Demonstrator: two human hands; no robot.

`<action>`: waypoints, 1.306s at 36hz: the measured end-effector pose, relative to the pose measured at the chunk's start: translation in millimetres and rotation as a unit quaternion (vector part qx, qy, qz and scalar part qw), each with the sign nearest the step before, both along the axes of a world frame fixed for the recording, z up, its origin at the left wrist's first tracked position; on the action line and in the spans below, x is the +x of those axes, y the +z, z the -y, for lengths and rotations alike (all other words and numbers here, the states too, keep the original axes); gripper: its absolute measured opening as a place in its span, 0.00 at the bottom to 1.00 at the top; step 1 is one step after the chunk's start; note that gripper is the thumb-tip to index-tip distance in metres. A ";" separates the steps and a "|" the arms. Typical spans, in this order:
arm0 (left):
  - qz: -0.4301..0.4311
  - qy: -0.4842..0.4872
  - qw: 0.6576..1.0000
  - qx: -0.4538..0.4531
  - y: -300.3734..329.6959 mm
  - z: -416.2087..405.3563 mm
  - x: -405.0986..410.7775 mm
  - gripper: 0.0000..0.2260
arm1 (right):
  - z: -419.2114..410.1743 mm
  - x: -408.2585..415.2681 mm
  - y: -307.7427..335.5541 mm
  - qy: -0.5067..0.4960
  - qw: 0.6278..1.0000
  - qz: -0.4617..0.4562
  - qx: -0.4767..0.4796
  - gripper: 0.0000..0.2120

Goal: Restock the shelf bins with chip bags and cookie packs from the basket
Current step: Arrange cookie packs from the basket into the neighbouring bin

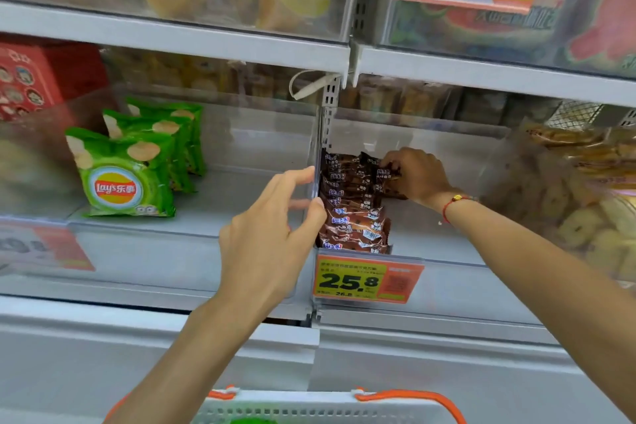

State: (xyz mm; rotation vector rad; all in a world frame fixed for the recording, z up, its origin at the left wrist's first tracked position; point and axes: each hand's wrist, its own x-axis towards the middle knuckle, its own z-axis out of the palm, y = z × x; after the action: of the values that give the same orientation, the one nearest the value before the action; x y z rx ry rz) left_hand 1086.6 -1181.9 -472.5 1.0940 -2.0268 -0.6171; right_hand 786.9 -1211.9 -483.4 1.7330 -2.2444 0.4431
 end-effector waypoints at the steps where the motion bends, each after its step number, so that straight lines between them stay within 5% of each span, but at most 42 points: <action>1: 0.001 -0.001 1.000 -0.001 -0.3 0.5 -0.2 0.13 | -0.9 -0.8 -2.1 -0.001 1.000 0.009 -0.006 0.14; 19: -0.001 -0.037 0.999 0.020 2.9 0.7 5.5 0.15 | -34.2 18.4 42.9 -0.001 0.985 0.121 0.121 0.25; 25: -0.050 -0.077 0.995 0.025 2.6 -6.5 9.6 0.16 | -96.8 64.9 61.4 0.051 0.987 0.135 0.068 0.16; 33: -0.109 -0.056 0.987 -0.104 4.0 -47.2 23.7 0.11 | -180.7 149.0 48.7 0.096 0.972 0.206 -0.066 0.08; 37: -0.023 -0.072 0.997 -0.023 -11.1 -61.5 43.8 0.07 | -196.9 175.3 13.4 0.102 0.963 0.248 0.004 0.07; 41: 0.139 -0.097 0.985 0.036 -40.9 -68.7 68.6 0.05 | -195.4 196.9 -27.5 0.086 0.941 0.280 0.171 0.06; 47: 0.388 -0.213 0.894 0.066 -101.8 -80.7 110.5 0.11 | -187.0 243.1 -90.0 0.080 0.889 0.259 0.368 0.09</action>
State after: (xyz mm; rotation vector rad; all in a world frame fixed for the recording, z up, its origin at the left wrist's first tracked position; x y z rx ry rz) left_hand 1197.1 -1101.2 -574.3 1.0781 -3.0123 -0.5861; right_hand 1029.9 -1025.0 -573.4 2.4046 -2.9128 0.0673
